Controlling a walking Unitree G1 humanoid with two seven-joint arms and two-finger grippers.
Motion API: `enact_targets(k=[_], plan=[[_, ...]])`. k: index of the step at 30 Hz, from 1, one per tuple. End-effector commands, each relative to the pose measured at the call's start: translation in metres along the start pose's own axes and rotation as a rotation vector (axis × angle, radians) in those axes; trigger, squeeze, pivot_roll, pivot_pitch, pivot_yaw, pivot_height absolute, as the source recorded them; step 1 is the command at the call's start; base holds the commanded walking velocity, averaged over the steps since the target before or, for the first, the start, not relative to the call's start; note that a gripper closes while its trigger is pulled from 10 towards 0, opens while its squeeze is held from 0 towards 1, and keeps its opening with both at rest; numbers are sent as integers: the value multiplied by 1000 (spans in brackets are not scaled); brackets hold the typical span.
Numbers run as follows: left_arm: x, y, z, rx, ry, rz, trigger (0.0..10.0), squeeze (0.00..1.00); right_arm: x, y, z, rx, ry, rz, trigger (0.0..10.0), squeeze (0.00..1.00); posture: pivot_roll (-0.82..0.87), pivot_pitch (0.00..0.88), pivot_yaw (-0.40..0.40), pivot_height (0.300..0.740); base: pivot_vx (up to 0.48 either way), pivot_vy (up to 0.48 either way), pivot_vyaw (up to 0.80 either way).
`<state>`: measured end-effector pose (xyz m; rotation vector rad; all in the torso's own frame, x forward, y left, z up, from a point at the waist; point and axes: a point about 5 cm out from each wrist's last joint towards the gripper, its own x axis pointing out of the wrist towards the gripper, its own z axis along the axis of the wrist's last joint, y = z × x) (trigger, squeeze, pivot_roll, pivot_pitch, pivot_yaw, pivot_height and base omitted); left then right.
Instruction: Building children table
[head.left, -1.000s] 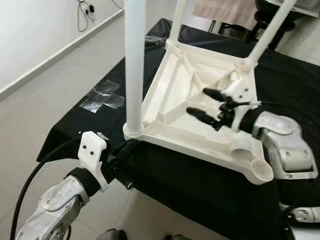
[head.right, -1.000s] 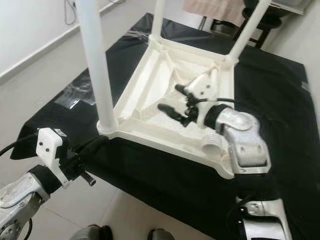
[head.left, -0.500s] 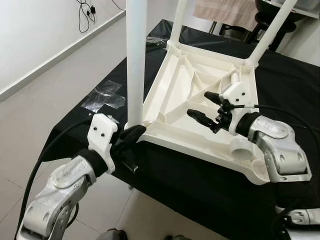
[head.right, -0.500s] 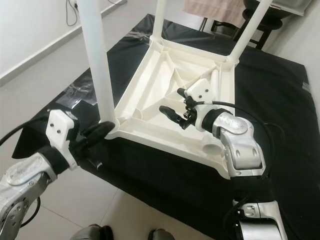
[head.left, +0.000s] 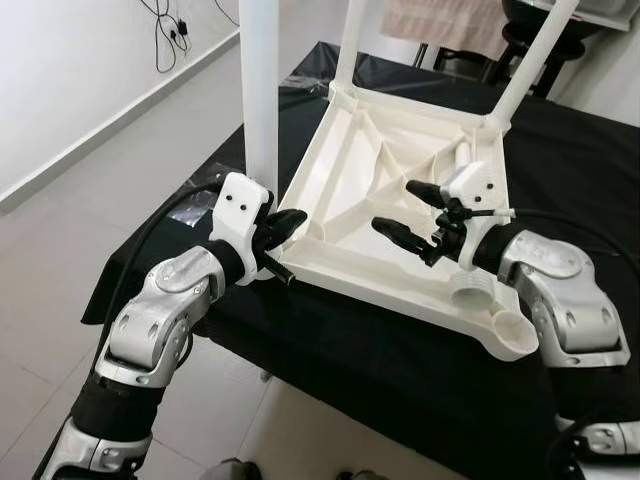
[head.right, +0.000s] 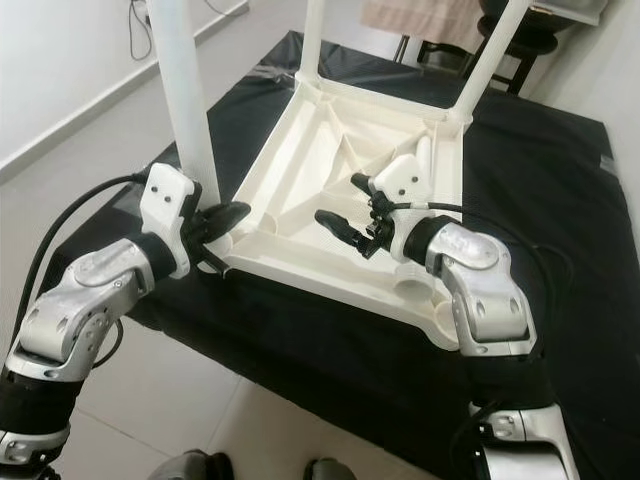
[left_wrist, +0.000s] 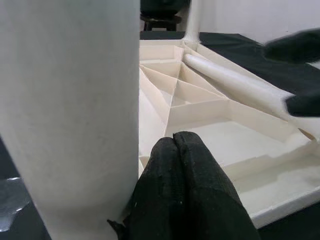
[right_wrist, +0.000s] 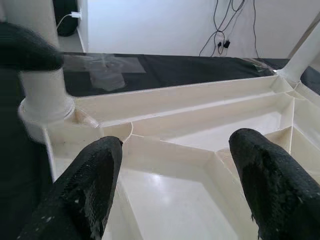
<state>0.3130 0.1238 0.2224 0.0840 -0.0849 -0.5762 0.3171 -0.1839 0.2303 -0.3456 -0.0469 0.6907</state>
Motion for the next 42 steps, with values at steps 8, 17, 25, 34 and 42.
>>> enact_targets(k=[8,17,25,34,42], plan=[[-23,52,8,23,-15,248,10000,0,-6,-4,0,3,5,2,10000,0,-28,130,-84,740,0,0,0],[-40,61,17,26,-75,343,10000,0,-3,-4,0,9,-1,-13,10000,0,-19,129,-88,740,0,0,0],[-33,15,13,-6,-91,73,10000,0,-2,-5,-1,21,-10,-68,10000,0,-22,125,-77,740,0,0,0],[-43,-28,2,-27,-74,-169,10000,0,-11,-5,-4,26,-16,-61,10000,0,-11,120,-70,740,0,0,0],[-60,-57,-16,-47,-48,-271,10000,0,-42,-1,1,-57,-18,117,10000,0,-30,107,-75,740,0,0,0]])
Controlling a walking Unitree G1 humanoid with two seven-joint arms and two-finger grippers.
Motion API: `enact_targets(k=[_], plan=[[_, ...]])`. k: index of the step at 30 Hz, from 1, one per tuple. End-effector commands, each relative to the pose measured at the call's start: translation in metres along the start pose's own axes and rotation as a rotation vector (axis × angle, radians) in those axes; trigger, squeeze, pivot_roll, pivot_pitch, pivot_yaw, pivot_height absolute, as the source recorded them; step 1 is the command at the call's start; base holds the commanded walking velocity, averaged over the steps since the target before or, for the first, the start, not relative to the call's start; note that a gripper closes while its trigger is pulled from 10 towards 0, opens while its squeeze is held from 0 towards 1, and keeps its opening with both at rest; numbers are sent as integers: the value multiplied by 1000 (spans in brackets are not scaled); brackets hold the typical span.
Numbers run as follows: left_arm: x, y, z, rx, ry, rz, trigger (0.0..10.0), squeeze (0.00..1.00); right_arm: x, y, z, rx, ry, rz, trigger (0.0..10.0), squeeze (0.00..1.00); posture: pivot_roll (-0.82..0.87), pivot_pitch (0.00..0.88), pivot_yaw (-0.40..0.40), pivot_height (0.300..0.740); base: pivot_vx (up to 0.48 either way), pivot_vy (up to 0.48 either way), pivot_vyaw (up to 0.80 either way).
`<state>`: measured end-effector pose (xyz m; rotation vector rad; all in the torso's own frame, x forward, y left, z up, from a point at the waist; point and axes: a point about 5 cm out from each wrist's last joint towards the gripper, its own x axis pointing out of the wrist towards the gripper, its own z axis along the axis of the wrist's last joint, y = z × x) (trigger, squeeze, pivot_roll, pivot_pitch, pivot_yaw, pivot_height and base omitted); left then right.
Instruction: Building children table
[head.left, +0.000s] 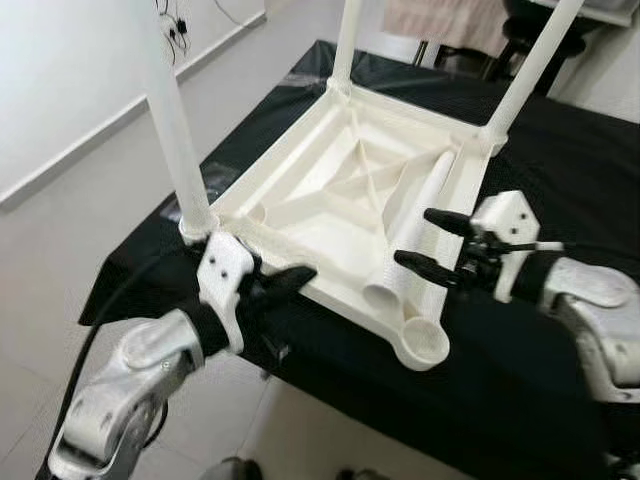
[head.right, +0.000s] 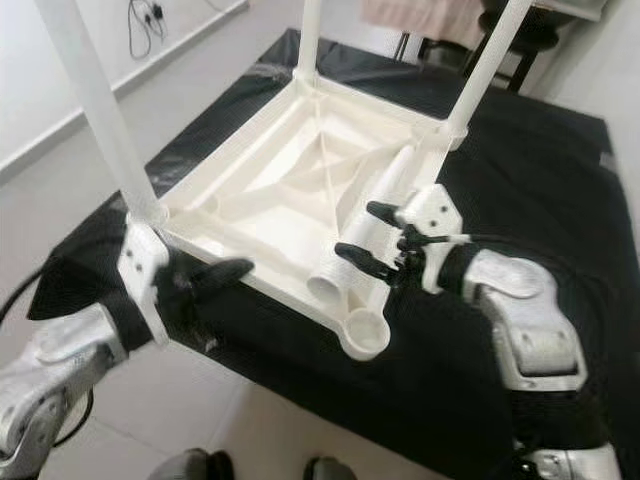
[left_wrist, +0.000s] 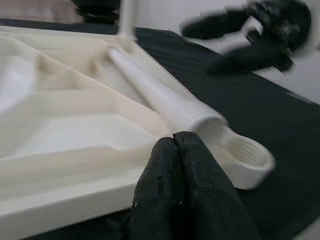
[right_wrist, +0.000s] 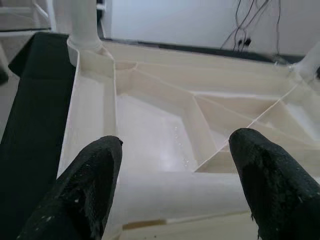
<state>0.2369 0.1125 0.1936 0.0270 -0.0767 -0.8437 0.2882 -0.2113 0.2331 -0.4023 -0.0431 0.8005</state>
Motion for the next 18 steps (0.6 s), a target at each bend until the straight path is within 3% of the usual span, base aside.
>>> enact_targets(k=[1,4,8,9,10,12,18], plan=[[0,-3,4,22,-30,13,10000,0,0,2,2,-8,-25,-9,10000,0,-30,107,-75,740,0,0,0],[-1,11,9,13,-83,158,10000,0,18,14,0,81,-87,-93,10000,0,-39,99,-74,740,0,0,0],[-3,16,11,5,-99,200,10000,0,28,25,-3,149,-118,-128,10000,0,-38,100,-74,740,0,0,0],[-6,20,8,1,-86,238,10000,0,38,44,-13,274,-123,-132,10000,0,-36,104,-73,740,0,0,-800],[-6,20,8,1,-86,238,10000,0,38,44,-13,274,-123,-132,10000,0,-36,104,-73,740,0,0,-800],[-10,21,5,-4,-70,267,10000,0,43,61,-19,384,-135,-100,10000,0,-35,105,-72,740,0,0,-800],[-15,28,-3,-12,-67,394,10000,0,48,69,-13,437,-204,-85,10000,0,-32,102,-70,740,0,0,-800]])
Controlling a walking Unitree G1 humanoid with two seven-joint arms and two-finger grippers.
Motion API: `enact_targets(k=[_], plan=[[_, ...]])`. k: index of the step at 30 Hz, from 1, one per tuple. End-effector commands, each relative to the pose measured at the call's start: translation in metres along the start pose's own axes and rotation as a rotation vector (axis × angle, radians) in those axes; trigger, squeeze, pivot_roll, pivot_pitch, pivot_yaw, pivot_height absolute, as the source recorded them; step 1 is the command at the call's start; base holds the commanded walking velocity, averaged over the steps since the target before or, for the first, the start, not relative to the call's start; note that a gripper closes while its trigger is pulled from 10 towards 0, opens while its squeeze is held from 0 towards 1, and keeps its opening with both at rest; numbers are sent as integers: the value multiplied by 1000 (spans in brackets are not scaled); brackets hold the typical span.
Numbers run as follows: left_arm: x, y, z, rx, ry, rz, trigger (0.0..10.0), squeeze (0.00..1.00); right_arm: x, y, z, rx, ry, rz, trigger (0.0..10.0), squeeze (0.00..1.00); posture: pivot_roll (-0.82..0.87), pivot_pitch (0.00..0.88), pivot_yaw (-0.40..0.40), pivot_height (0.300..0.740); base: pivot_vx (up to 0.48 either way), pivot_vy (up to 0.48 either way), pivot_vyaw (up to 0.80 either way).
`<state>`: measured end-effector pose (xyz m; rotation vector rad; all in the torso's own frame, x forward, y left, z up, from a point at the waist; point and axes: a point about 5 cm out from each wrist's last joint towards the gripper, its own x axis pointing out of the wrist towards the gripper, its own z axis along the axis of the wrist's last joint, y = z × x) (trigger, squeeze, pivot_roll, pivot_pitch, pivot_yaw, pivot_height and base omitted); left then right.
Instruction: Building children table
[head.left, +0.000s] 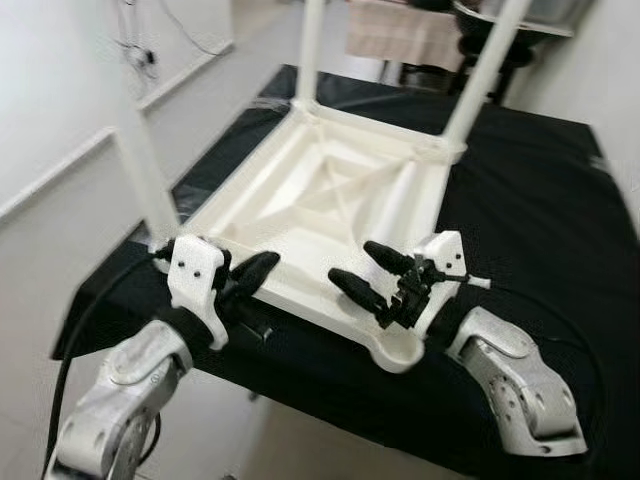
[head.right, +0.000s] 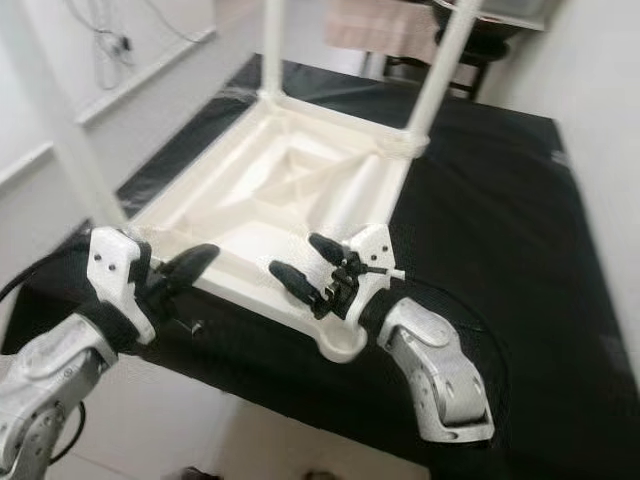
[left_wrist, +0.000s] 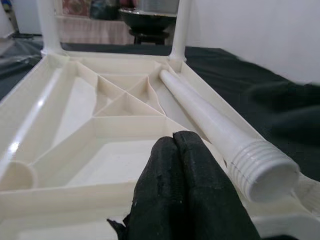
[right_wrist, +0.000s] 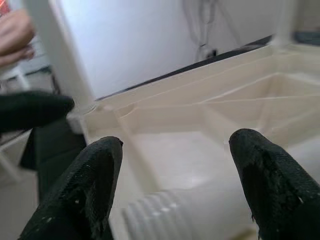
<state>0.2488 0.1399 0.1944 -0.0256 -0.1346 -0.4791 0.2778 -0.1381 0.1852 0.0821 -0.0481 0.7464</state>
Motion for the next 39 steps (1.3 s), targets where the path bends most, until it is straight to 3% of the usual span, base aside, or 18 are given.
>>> enact_targets(k=[1,16,39], plan=[[-2,3,-2,1,-7,50,10000,0,0,1,6,6,-33,-6,10000,0,-31,101,-70,740,0,0,-800],[2,3,-6,17,8,51,10000,0,8,13,6,-2,-45,18,10000,0,-27,98,-60,740,0,0,-800],[4,2,-7,12,14,38,10000,0,16,13,3,-24,-33,4,10000,0,-4,103,-65,740,0,0,-800]])
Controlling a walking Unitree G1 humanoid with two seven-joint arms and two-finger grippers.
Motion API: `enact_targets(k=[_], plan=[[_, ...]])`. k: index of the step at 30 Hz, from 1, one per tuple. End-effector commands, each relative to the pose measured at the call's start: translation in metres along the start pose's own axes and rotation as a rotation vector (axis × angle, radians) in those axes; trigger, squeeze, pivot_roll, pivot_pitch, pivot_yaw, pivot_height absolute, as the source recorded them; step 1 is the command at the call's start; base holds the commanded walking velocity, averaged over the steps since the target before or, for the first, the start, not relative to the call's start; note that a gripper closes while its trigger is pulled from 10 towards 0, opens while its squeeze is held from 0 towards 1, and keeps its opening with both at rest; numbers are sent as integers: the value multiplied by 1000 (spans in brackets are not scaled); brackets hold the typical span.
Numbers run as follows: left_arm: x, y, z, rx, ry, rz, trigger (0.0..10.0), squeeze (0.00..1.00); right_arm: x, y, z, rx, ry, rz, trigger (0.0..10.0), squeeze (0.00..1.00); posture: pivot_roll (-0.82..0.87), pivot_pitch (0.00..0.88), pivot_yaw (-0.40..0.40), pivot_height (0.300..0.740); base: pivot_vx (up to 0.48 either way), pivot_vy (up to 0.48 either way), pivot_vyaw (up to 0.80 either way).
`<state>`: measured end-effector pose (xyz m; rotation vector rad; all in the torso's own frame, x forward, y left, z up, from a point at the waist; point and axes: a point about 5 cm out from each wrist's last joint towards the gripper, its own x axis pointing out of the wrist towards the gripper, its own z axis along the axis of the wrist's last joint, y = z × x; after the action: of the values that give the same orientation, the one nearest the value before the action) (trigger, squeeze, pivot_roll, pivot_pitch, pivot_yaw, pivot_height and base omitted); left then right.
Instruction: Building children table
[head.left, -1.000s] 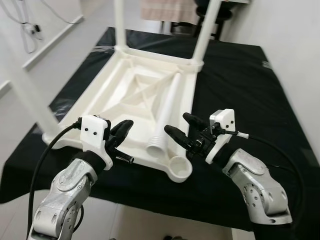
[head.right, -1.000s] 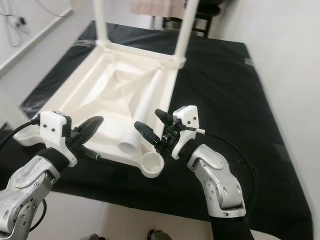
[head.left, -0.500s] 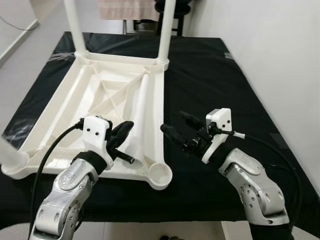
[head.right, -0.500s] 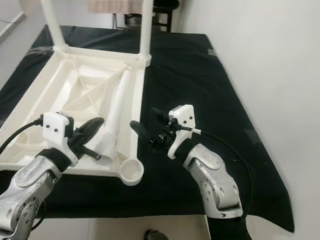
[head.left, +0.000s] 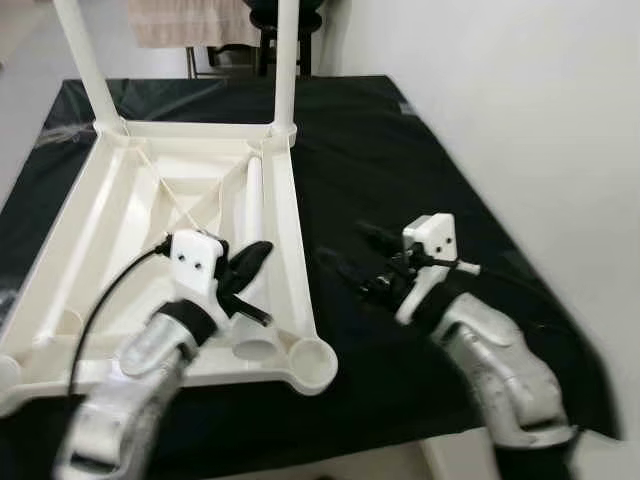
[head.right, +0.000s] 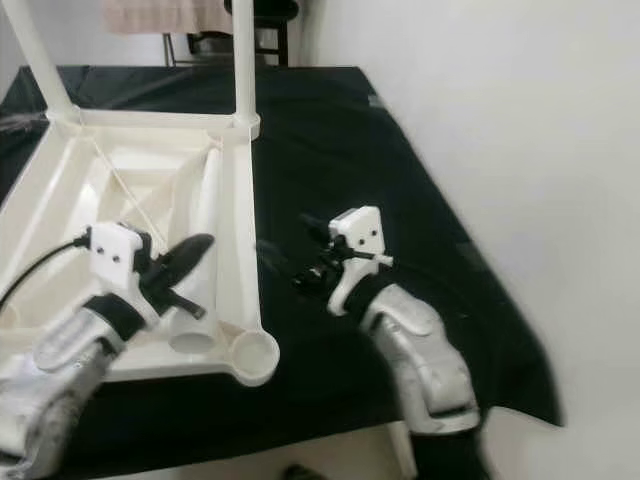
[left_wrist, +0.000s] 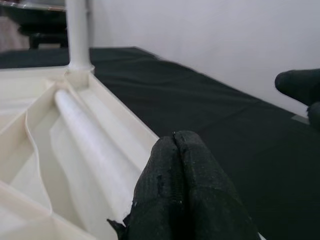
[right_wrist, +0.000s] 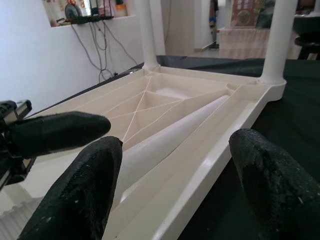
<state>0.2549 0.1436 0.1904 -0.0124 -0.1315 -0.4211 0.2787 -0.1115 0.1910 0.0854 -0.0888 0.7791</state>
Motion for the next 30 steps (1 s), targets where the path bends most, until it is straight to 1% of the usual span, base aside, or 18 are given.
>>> enact_targets(k=[1,5,8,10,14,16,19,20,23,27,30], plan=[[0,-4,-2,-4,8,-20,10000,0,-4,-6,0,-14,5,-31,10000,0,-4,103,-65,740,0,0,-800],[0,-4,-2,0,8,-22,10000,0,-4,-8,1,-24,-3,-36,10000,0,-4,103,-65,740,0,0,-800],[0,-4,-2,1,8,-22,10000,0,-4,-9,2,-35,-3,-29,10000,0,-3,103,-68,740,0,0,0],[0,-6,-1,30,13,-29,10000,0,-12,-15,8,-94,5,32,10000,0,-1,102,-65,740,0,0,0],[-1,-8,-1,51,16,-33,10000,0,-18,-18,11,-128,24,73,10000,0,-2,102,-66,740,0,0,0],[-5,-10,-1,90,35,-32,10000,0,-25,-23,11,-177,64,109,10000,0,0,103,-69,740,0,0,0],[-6,-10,-1,99,43,-22,10000,0,-27,-25,11,-190,76,114,10000,0,1,104,-70,740,0,0,0],[-9,-9,-1,118,52,-1,10000,0,-28,-27,11,-202,88,114,10000,0,8,104,-71,740,0,270,0],[-14,-6,-2,133,74,49,10000,0,-27,-28,8,-211,96,106,10000,0,11,104,-71,740,0,464,0],[-16,-6,-3,141,78,57,10000,0,-25,-28,6,-213,93,104,10000,0,14,102,-69,740,0,463,0],[-17,-8,-4,147,82,58,10000,0,-24,-27,6,-211,88,98,10000,0,14,99,-65,740,0,101,0]])
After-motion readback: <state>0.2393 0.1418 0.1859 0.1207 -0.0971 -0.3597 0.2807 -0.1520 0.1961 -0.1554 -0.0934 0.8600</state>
